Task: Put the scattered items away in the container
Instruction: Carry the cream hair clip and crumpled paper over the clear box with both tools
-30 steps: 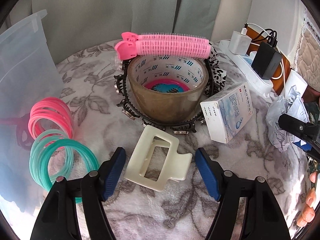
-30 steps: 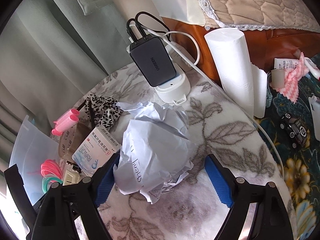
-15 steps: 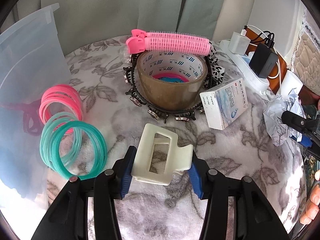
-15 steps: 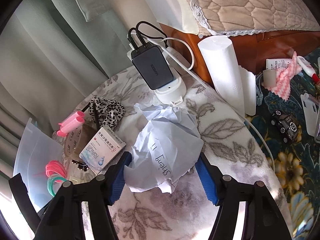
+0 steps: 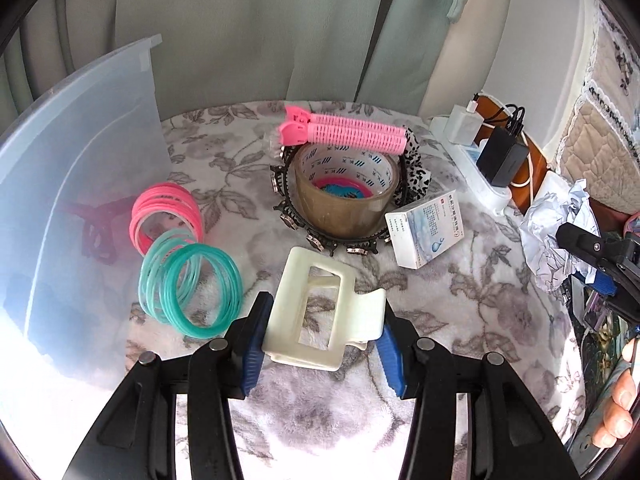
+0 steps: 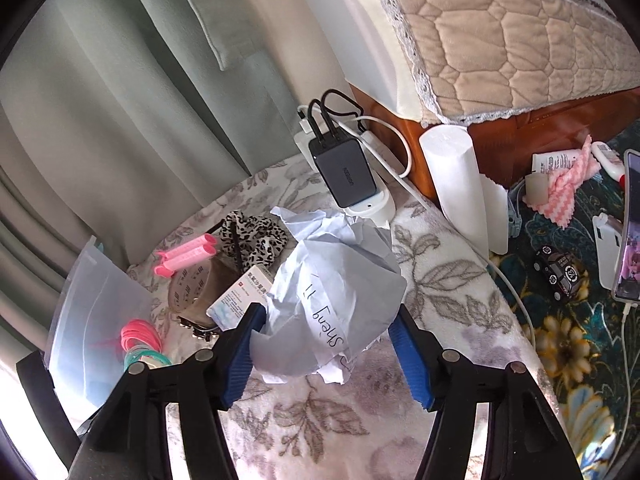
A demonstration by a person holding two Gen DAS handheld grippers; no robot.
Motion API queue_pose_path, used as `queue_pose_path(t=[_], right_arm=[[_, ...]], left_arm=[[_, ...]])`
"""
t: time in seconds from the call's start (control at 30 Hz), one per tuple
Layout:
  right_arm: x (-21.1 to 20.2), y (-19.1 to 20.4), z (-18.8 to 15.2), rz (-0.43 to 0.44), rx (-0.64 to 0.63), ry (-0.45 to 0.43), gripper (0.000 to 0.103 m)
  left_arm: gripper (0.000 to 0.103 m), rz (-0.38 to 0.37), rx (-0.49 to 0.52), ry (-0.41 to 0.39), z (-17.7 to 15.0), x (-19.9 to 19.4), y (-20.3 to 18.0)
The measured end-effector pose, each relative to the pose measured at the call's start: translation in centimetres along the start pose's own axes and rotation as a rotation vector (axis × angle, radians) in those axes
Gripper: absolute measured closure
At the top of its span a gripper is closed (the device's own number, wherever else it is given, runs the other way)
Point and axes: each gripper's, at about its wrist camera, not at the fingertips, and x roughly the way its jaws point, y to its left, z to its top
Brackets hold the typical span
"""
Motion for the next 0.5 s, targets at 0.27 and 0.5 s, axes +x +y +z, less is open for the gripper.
queue_pose_path(t=[0.27,0.5], right_arm=[[-4.0,3.9,0.1,0.043,-0.086,-0.073,0.037],[-6.9,8.0,-0.8,0.085,-0.174,-0.118,0.037]], left_arm=[[0.052,-0.039,-0.037,-0.113,0.8,-5.3,1.0],[0.052,-0.053,-0.077,-0.22,1.0,-10.5,2.5]])
